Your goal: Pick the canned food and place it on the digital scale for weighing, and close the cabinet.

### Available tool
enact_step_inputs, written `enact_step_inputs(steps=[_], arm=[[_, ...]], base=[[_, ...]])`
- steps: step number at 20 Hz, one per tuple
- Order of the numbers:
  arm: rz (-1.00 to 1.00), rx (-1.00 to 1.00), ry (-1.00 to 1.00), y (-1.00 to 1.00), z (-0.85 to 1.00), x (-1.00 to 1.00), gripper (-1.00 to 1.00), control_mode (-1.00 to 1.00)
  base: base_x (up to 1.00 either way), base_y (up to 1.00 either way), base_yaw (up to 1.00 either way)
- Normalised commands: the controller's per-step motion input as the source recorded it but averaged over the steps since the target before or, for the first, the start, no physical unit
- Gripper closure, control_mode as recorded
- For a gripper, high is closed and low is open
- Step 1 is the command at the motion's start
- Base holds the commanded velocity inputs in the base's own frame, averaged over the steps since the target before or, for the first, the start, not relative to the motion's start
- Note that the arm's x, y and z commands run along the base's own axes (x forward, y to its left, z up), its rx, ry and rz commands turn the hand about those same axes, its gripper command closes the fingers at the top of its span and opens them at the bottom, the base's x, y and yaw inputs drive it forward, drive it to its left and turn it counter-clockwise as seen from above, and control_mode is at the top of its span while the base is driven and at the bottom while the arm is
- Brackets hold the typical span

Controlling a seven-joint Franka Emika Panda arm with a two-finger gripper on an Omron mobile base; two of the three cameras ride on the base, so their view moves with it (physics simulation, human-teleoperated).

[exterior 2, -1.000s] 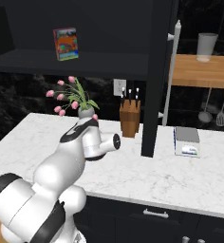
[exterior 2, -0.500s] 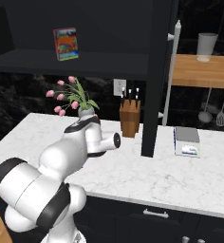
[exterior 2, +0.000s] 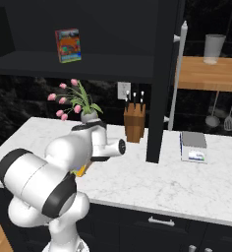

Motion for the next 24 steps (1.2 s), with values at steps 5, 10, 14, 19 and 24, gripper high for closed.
enact_step_inputs(steps=[5,10,14,19,24], arm=[[0.0,0.0,0.0,0.0,-0.08,0.12,1.0,-1.0],[0.0,0.0,0.0,0.0,-0.04,0.08,1.0,-1.0],[0.02,0.0,0.0,0.02,-0.04,-0.01,-1.0,-1.0],[0.01,0.0,0.0,0.05,0.0,-0.11,-1.0,-1.0],[0.0,0.0,0.0,0.03,0.0,-0.06,-1.0,-1.0]], base=[[0.0,0.0,0.0],[0.0,0.0,0.0],[0.0,0.0,0.0],[0.0,0.0,0.0],[0.0,0.0,0.0]])
